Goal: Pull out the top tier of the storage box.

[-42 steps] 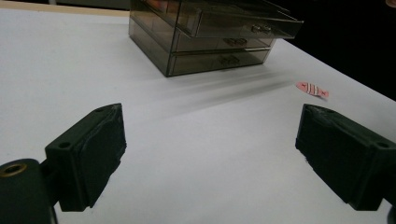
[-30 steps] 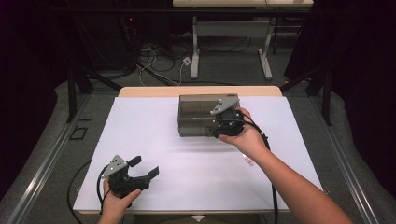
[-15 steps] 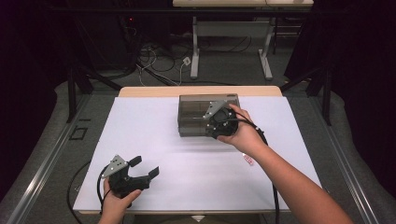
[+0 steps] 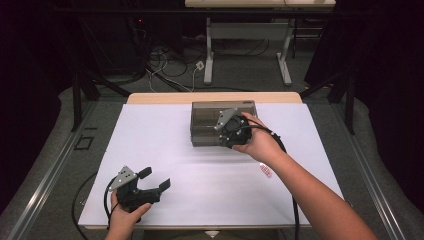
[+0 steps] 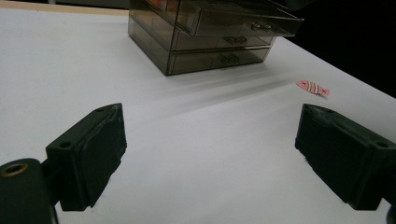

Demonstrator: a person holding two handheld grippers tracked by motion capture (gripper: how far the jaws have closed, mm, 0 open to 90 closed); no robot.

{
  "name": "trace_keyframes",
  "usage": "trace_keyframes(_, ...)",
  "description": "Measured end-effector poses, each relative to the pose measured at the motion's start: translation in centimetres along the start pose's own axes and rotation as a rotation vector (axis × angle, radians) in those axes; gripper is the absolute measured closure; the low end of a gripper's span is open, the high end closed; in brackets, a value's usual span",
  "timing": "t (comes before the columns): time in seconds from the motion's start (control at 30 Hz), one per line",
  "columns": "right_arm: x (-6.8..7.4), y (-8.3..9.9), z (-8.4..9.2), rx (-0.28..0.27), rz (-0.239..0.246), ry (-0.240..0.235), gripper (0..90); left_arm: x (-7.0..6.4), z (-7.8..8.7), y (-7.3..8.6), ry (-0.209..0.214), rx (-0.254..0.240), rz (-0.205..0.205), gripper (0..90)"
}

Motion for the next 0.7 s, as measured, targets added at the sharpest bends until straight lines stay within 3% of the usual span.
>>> trace_keyframes(0.43,-0.1,0.8,-1.1,0.075,0.025,-0.005,54.8,0.0,0.0,0.0,0.000,0.000,0.000,8.7)
trace_keyframes(0.7,-0.2,1.3,-1.5,0.117,0.094,-0.002,61.3,0.1,0.0,0.1,-0.002,0.007,-0.003,8.8)
Point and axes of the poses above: each handheld gripper's, and its own axes: z roughly backward along the jaws, y roughly out of its underside, x roughly to its left, the point moved 8 cm from there along -z, roughly forward along the jaws, and after that the axes turned 4 degrees about -y, right-handed, at the moved point
